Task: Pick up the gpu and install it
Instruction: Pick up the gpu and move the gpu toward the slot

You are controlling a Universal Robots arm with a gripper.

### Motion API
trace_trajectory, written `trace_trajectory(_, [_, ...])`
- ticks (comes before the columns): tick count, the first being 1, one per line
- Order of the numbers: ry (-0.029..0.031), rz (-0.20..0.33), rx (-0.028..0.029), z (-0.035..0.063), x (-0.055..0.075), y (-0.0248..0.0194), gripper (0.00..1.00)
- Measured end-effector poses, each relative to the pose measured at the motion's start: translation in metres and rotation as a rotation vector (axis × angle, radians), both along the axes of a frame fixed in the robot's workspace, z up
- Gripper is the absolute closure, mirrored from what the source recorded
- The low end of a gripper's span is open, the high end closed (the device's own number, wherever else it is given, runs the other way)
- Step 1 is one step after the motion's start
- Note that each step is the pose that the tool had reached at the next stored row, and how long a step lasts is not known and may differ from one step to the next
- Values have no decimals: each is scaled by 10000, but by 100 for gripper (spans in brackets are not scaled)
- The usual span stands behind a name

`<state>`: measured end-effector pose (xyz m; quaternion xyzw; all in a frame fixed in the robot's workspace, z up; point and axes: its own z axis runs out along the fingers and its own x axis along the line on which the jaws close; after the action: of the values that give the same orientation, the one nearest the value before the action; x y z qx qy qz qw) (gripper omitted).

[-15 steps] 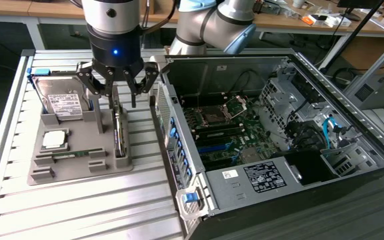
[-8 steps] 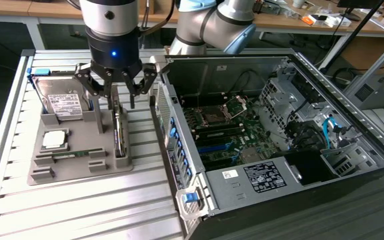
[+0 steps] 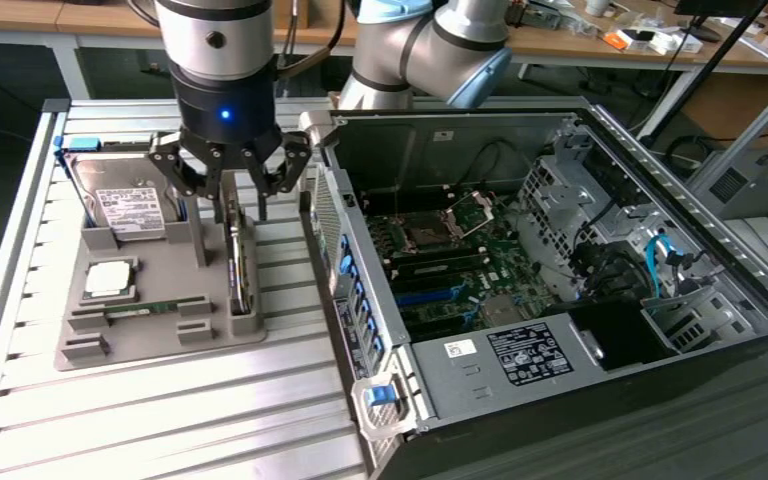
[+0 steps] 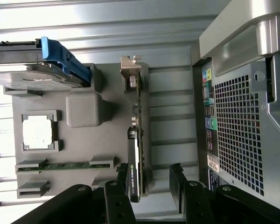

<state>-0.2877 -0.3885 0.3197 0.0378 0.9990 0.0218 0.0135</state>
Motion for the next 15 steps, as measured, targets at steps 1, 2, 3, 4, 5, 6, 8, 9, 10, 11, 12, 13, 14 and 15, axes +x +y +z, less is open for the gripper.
trace_trajectory(1, [0, 0, 0, -6, -2, 1, 52])
trace_trajectory(2, [0, 0, -1, -12, -4, 2, 52])
trace_trajectory(3, [2, 0, -1, -19, -5, 3, 52])
trace_trajectory(4, [1, 0, -1, -27, -5, 5, 52])
trace_trajectory(5, [0, 0, 0, -35, -6, 6, 52])
trace_trajectory(6, [0, 0, 0, -41, -7, 7, 52])
trace_trajectory(8, [0, 0, -1, -51, -8, 9, 52])
trace_trajectory(9, [1, 0, 0, -57, -8, 9, 52])
trace_trajectory(10, [1, 0, -1, -62, -9, 10, 52])
trace_trajectory(11, [1, 0, 0, -68, -9, 11, 52])
trace_trajectory(12, [1, 0, -1, -73, -9, 11, 52])
trace_trajectory(13, [1, 0, -1, -78, -9, 12, 52])
trace_trajectory(14, [1, 0, -1, -84, -9, 13, 52])
trace_trajectory(15, [1, 0, -1, -90, -9, 14, 52])
